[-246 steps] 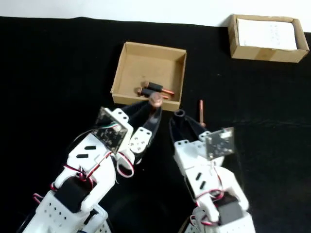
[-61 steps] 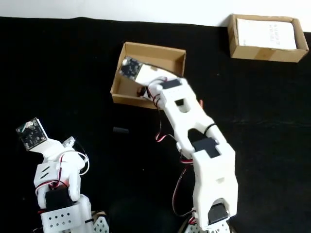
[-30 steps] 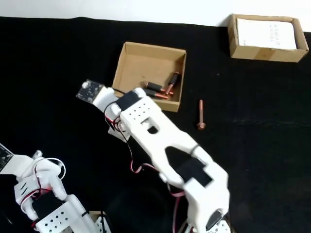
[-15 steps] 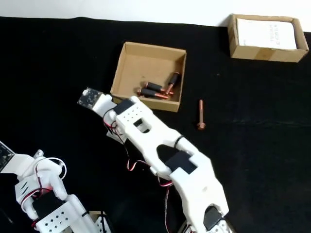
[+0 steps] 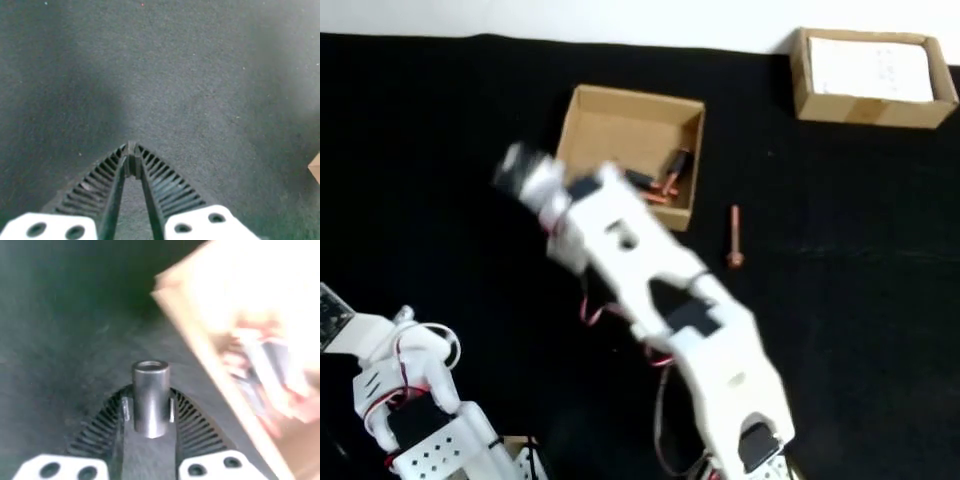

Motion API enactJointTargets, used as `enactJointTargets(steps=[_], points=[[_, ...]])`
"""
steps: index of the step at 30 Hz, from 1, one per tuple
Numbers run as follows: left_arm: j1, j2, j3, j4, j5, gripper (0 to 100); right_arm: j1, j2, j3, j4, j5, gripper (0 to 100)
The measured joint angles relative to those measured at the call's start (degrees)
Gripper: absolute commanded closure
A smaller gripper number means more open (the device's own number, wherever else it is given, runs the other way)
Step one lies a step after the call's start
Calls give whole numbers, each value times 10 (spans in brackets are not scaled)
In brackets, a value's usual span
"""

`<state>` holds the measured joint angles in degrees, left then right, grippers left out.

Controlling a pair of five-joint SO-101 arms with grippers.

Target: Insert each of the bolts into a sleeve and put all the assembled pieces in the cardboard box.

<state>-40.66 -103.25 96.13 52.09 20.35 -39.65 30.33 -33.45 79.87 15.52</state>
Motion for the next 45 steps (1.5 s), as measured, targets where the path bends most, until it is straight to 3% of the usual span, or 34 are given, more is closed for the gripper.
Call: enactJointTargets(steps=[5, 10, 17, 21, 24, 31, 34, 38, 45], points=[[15, 0, 0, 4, 0, 991, 61, -113, -135, 166, -68, 991], [38, 0, 0, 4, 0, 991, 144, -258, -135, 203, -104, 991], [105, 0, 0, 10, -1, 992, 244, -547, 126, 207, -107, 991], [171, 0, 0, -36, -1, 992, 300, -731, 331, 206, -111, 991], [245, 0, -1, -52, 0, 992, 369, -868, 476, 175, -113, 991], [438, 0, -6, -49, -21, 992, 627, -1191, 755, 75, -113, 991], [472, 0, -27, -48, -19, 992, 723, -1313, 854, 47, -99, 991], [508, 0, -61, -48, -19, 991, 840, -1334, 941, -2, -98, 991], [531, 119, -115, -63, -19, 991, 992, -1349, 1145, -232, -96, 991]])
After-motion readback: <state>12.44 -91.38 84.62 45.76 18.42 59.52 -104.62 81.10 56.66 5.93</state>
